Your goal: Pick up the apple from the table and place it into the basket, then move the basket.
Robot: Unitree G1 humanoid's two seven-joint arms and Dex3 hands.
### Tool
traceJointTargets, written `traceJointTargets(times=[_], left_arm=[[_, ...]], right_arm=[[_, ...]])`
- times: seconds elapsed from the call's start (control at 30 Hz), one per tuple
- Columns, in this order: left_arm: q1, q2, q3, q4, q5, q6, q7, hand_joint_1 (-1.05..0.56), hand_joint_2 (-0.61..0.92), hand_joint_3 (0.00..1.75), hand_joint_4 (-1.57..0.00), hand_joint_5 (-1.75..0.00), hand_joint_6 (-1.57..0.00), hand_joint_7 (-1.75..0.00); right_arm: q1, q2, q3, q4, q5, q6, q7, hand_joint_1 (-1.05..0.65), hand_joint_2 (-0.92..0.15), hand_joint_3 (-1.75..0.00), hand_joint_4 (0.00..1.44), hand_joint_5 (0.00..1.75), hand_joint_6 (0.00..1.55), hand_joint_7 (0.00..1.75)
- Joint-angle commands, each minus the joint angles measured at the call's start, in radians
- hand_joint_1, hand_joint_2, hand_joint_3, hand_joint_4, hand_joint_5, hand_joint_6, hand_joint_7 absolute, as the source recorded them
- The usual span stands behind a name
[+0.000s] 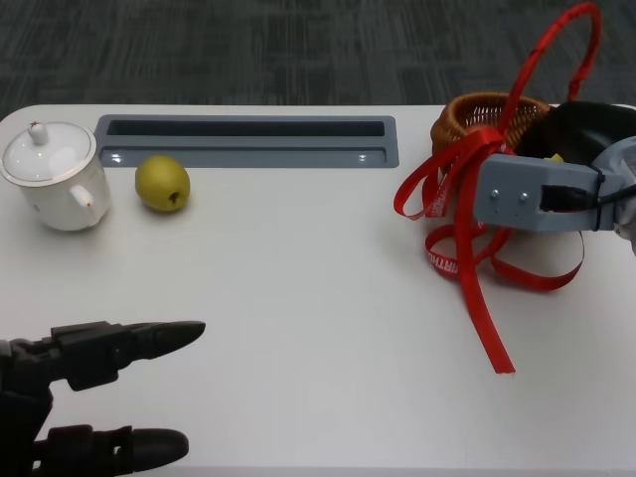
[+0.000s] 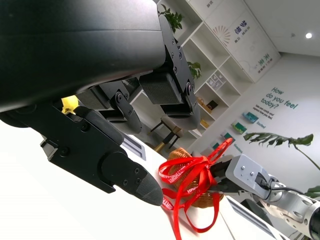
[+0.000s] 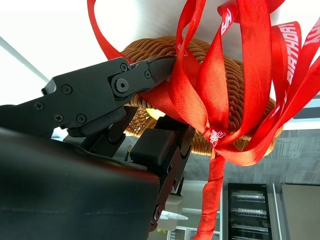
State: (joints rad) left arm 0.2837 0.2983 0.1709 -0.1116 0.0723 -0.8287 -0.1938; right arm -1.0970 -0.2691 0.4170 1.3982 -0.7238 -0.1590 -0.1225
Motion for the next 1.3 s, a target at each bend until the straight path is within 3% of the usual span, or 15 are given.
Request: traceJointTargets(times=[0.03, 0.2, 0.33, 0.6, 0.7, 1.03, 1.17, 1.3], left_arm=[[-0.003, 0.017, 0.008, -0.004, -0.01, 0.006, 0.0, -0.39, 0.65, 0.0, -0.94, -0.01, -0.89, -0.01], [-0.022, 0.018, 0.003, 0.008, -0.001, 0.003, 0.001, -0.39, 0.64, 0.0, -0.95, -0.01, -0.89, -0.01], [-0.039, 0.016, -0.004, 0.015, 0.002, 0.004, 0.002, -0.39, 0.64, 0.0, -0.95, -0.01, -0.89, -0.01], [-0.068, 0.026, -0.021, 0.028, -0.013, 0.017, -0.012, -0.41, 0.65, 0.0, -0.94, 0.0, -0.88, 0.0], [-0.083, 0.033, -0.024, 0.039, -0.017, 0.012, -0.015, -0.41, 0.65, 0.0, -0.94, 0.0, -0.88, 0.0], [-0.132, 0.059, -0.035, 0.084, -0.028, -0.002, -0.029, -0.43, 0.65, 0.0, -0.94, 0.0, -0.87, 0.0], [-0.142, 0.066, -0.036, 0.088, -0.035, 0.001, -0.034, -0.45, 0.65, 0.0, -0.95, 0.0, -0.87, 0.0], [-0.148, 0.074, -0.037, 0.085, -0.041, 0.007, -0.04, -0.45, 0.65, 0.0, -0.94, 0.0, -0.87, 0.0]], right_arm=[[-0.031, -0.004, -0.002, 0.002, -0.004, 0.013, -0.034, -0.38, -0.92, -0.05, 1.17, 0.01, 1.02, 0.01], [-0.031, -0.01, -0.004, 0.002, -0.008, -0.001, -0.055, -0.4, -0.9, -0.02, 1.15, 0.01, 1.01, 0.01], [-0.036, -0.01, -0.029, 0.0, 0.014, -0.009, -0.025, -0.55, -0.87, 0.0, 1.05, 0.0, 0.85, 0.0], [-0.024, -0.006, -0.072, -0.009, 0.059, -0.088, -0.002, -0.7, -0.77, 0.0, 0.63, 0.0, 0.56, 0.0], [-0.022, -0.007, -0.088, -0.013, 0.082, -0.132, 0.023, -0.72, -0.76, 0.0, 0.54, 0.0, 0.52, 0.0], [0.014, -0.027, -0.123, -0.029, 0.151, -0.282, 0.114, -0.8, -0.77, -0.01, 0.4, 0.0, 0.4, 0.0], [0.05, -0.044, -0.155, -0.038, 0.198, -0.345, 0.167, -0.84, -0.79, -0.01, 0.43, 0.01, 0.38, 0.0], [0.096, -0.066, -0.191, -0.052, 0.248, -0.412, 0.229, -0.76, -0.78, 0.0, 0.46, 0.01, 0.39, 0.0]])
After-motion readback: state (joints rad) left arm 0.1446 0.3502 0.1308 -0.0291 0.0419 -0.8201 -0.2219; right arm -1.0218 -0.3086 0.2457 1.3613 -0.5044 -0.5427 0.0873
